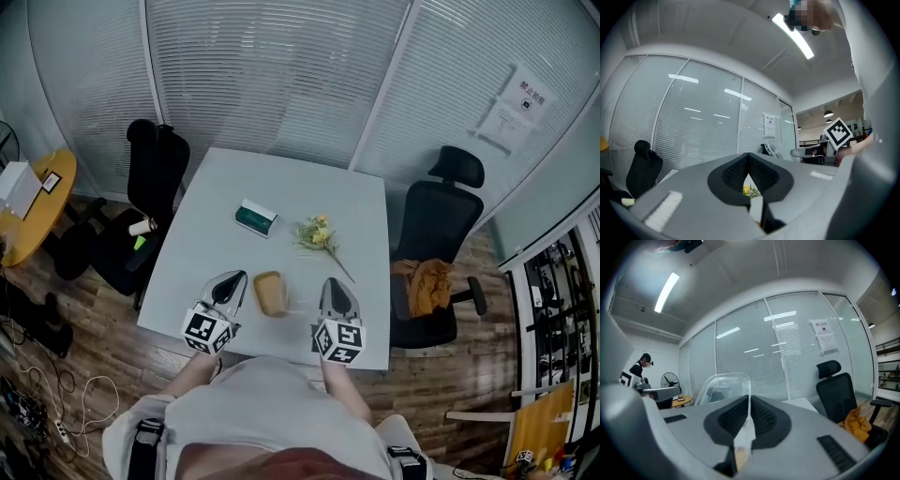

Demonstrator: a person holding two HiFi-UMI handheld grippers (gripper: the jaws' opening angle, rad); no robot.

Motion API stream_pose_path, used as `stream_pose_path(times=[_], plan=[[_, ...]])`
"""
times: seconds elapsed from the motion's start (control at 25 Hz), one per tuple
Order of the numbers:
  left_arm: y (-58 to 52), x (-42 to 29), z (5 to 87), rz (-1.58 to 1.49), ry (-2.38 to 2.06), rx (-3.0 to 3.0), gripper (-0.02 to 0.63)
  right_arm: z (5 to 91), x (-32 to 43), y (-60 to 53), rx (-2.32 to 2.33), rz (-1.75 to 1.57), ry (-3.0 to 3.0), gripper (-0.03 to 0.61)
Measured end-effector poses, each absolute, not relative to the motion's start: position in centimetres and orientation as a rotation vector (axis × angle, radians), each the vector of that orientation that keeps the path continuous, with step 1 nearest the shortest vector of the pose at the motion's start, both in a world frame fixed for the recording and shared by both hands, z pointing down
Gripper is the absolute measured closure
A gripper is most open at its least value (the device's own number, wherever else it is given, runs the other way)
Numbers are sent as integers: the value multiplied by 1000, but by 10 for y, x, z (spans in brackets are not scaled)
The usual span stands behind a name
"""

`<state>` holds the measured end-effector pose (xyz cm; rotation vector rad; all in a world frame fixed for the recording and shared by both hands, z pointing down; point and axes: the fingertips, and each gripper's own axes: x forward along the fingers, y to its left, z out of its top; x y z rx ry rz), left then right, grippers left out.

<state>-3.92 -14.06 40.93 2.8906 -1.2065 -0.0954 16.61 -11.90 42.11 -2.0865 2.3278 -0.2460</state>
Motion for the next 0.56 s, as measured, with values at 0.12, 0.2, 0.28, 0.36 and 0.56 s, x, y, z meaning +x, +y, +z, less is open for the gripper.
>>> stream_pose_path(times=[0.12, 0.2, 0.28, 0.36, 0.56], plan=[[-141, -37, 407, -110, -1203, 2896, 603, 421, 167, -118, -2090, -244, 2331, 557], [-141, -36, 407, -115, -1200, 2898, 603, 422, 168, -118, -2089, -248, 2335, 557], [-142, -34, 407, -119, -1195, 2899, 603, 422, 168, -119, -2082, -256, 2340, 557], [-145, -33, 406, -125, -1192, 2899, 603, 420, 168, -121, -2079, -252, 2345, 557], [-148, -32, 407, -132, -1194, 2894, 603, 420, 169, -123, -2072, -250, 2346, 557]])
